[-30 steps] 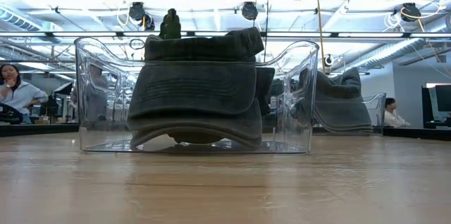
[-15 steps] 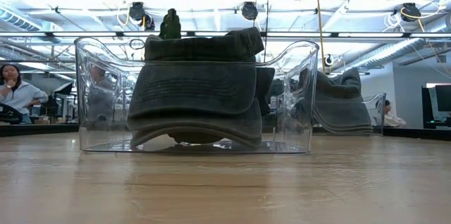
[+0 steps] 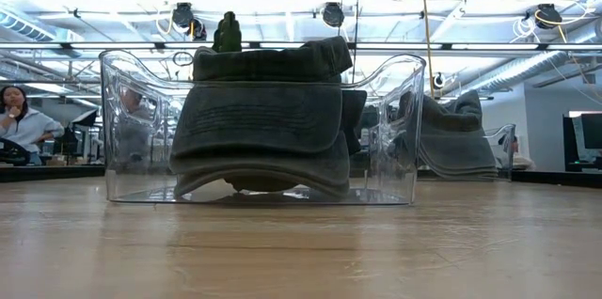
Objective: Pick & Place hat
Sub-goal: Adjust the gray cap in the top transparent bin
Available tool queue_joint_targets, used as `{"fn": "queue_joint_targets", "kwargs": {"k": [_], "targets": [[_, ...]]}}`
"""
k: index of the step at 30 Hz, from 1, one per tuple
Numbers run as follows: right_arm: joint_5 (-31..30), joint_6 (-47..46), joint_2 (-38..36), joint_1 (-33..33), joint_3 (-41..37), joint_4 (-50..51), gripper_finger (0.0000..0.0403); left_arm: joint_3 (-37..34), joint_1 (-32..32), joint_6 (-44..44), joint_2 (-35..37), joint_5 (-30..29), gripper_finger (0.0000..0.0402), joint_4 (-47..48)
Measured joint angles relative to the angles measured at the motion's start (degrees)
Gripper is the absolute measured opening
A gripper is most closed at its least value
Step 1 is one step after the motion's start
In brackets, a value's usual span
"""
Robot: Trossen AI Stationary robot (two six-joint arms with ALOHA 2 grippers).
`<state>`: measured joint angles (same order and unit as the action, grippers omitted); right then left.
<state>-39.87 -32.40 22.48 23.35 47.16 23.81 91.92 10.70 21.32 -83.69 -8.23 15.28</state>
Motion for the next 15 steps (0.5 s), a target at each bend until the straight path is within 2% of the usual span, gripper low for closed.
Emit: {"fn": "queue_joint_targets", "kwargs": {"k": [5,12,15], "targets": [[-8.94,-1.35,1.33,0.00,0.02,1.54,0.0000,0.03,-3.34,-2.00,0.20,5.83,0.0035,2.62],[-28.08,-14.30,7.79,-0.53,-0.02,6.98,0.0000,0.02,-8.84,-3.37,0.87,16.67,0.0035,7.81],[-30.58,-16.25,11.52,-2.72,-0.02,5.17,0.0000,0.02,-10.34,-4.16,1.99,20.73,0.0035,11.21]]}}
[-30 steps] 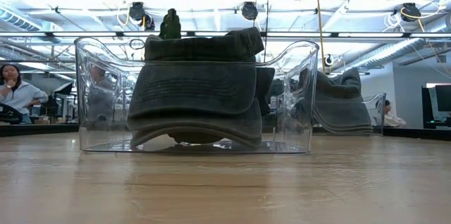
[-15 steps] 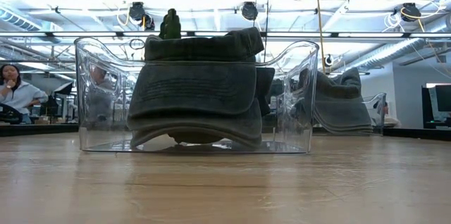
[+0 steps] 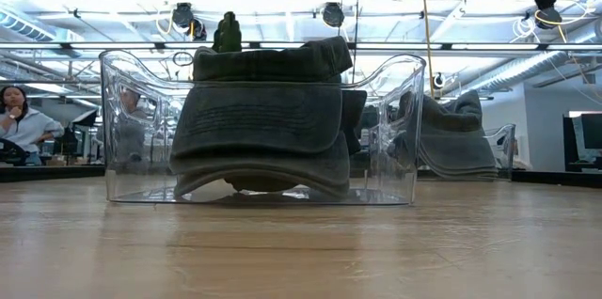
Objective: Pick & Place hat
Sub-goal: Adjust the gray cap in the top transparent bin
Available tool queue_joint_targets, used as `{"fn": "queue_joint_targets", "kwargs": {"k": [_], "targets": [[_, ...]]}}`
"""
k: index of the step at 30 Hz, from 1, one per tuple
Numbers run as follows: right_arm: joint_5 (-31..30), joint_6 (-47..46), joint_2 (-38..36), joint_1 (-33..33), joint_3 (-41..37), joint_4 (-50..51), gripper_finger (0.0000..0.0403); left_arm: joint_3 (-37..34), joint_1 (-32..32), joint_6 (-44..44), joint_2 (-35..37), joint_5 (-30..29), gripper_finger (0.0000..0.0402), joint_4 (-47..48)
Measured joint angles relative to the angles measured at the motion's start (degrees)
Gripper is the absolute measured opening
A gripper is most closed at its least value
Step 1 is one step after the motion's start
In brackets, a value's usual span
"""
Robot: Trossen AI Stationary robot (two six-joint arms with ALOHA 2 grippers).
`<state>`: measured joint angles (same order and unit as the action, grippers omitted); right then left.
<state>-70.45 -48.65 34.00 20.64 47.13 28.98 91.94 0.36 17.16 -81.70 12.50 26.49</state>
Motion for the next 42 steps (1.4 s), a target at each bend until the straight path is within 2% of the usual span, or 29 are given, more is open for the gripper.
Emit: {"fn": "queue_joint_targets", "kwargs": {"k": [3,5,13,16,19,22,25,26,28,31,33,35,38,42], "targets": [[0.83,-0.49,3.61,-4.40,0.00,-2.53,0.0000,-0.03,-0.94,-1.03,0.92,2.09,0.0035,1.86],[3.47,-2.13,5.53,-8.33,0.00,-3.89,0.0000,-0.09,-1.30,-1.29,1.84,2.97,0.0035,1.84],[24.93,-6.34,9.31,-25.27,0.00,-6.15,0.0000,-0.02,-1.47,-1.77,6.07,3.97,0.0035,3.14],[30.19,-5.65,10.43,-31.57,0.00,-6.04,0.0000,0.00,-1.47,-1.49,7.95,3.43,0.0035,2.68],[34.66,-3.04,11.92,-37.81,0.00,-6.24,0.0000,0.00,-1.47,-2.18,8.78,-0.09,0.0035,2.48],[41.27,1.75,14.08,-42.30,0.00,-13.74,0.0000,0.00,-2.22,-1.17,8.80,-3.67,0.0035,2.61],[51.00,7.74,15.95,-44.06,0.00,-24.65,0.0000,-0.02,-3.25,0.57,9.00,-4.44,0.0035,2.14],[52.57,9.44,16.40,-44.31,0.00,-27.64,0.0000,-0.02,-3.55,1.01,9.06,-4.84,0.0035,1.61],[51.38,13.02,17.07,-44.98,0.04,-32.51,0.0000,0.00,-4.29,1.61,9.05,-5.08,0.0035,0.31],[44.19,15.50,17.72,-46.67,0.04,-34.45,0.0000,-0.01,-5.55,2.75,8.99,-5.15,0.0035,-2.04],[41.59,13.52,17.85,-48.31,0.30,-29.98,0.0000,0.00,-6.49,2.70,9.02,-5.20,0.0035,-3.18],[42.69,8.91,17.92,-51.20,1.65,-18.70,0.0000,0.00,-7.59,2.87,9.02,-5.41,0.0035,-3.19],[51.34,4.28,19.07,-56.31,3.31,-4.47,0.0000,0.00,-9.07,4.56,8.99,-5.54,0.0035,-2.47],[64.13,1.76,20.72,-61.83,3.64,2.79,0.0000,0.00,-10.40,4.71,8.99,-5.66,0.0035,-1.33]]}}
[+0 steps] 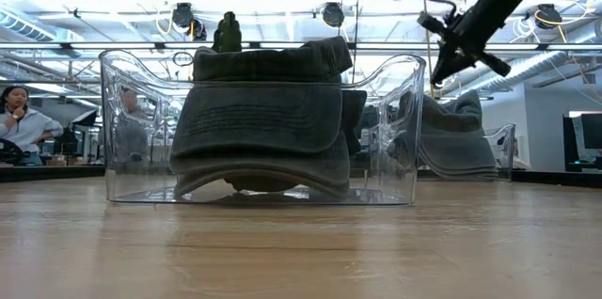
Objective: Pick & Place hat
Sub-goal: Adjust the gray cap in the top transparent bin
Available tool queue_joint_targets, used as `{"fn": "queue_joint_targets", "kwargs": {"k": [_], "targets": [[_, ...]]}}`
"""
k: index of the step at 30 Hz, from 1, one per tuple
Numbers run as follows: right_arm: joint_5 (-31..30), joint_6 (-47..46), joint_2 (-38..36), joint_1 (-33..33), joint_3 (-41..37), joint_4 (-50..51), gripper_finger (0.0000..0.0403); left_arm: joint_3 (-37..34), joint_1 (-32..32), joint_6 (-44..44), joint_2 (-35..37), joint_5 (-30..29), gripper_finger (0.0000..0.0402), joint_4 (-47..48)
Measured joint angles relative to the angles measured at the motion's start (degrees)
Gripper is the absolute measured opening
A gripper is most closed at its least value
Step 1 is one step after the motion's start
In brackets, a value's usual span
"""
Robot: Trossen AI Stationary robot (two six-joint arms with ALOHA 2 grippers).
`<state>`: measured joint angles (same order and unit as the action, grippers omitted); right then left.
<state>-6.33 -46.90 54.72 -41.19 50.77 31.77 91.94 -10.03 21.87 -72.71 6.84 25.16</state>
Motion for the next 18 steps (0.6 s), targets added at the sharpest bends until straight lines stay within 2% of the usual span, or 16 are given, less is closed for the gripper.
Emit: {"fn": "queue_joint_targets", "kwargs": {"k": [11,14,18], "targets": [[8.45,-5.19,5.21,-11.32,0.12,-1.65,0.0000,0.00,-2.98,1.38,0.00,0.04,0.0035,0.35],[14.16,-5.59,6.65,-12.87,0.12,-2.23,0.0000,0.00,-3.03,1.35,-0.02,0.06,0.0035,0.36],[15.34,-5.62,7.91,-12.79,0.08,-0.47,0.0000,0.00,-3.03,1.38,-0.02,0.06,0.0035,0.36]]}}
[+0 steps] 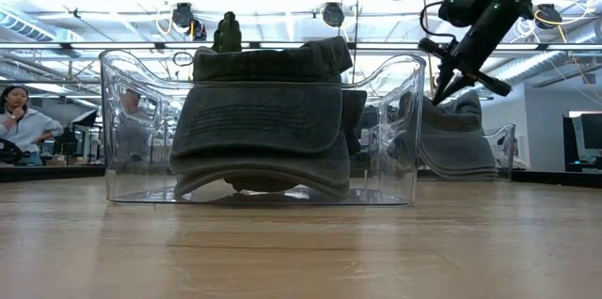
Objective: Pick & Place hat
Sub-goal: Adjust the gray cap in the top transparent bin
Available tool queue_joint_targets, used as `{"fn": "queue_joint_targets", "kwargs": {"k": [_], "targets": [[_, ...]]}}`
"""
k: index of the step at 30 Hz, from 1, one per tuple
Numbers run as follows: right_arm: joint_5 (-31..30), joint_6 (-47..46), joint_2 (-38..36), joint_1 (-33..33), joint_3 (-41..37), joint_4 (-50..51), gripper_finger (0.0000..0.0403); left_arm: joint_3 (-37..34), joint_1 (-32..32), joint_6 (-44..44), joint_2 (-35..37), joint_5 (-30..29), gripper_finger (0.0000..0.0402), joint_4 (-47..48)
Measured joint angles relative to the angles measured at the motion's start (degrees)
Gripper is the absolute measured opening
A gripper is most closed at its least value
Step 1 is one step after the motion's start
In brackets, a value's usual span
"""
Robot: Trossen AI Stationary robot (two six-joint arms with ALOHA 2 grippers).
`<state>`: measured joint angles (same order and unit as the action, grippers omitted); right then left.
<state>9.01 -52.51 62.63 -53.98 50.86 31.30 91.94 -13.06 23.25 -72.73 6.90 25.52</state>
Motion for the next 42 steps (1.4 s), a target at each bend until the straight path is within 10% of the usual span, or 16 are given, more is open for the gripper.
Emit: {"fn": "queue_joint_targets", "kwargs": {"k": [42], "targets": [[-8.80,-2.66,-2.98,-2.48,-8.62,-15.76,0.0000,0.00,0.92,2.91,-0.01,-0.41,0.0035,1.94]]}}
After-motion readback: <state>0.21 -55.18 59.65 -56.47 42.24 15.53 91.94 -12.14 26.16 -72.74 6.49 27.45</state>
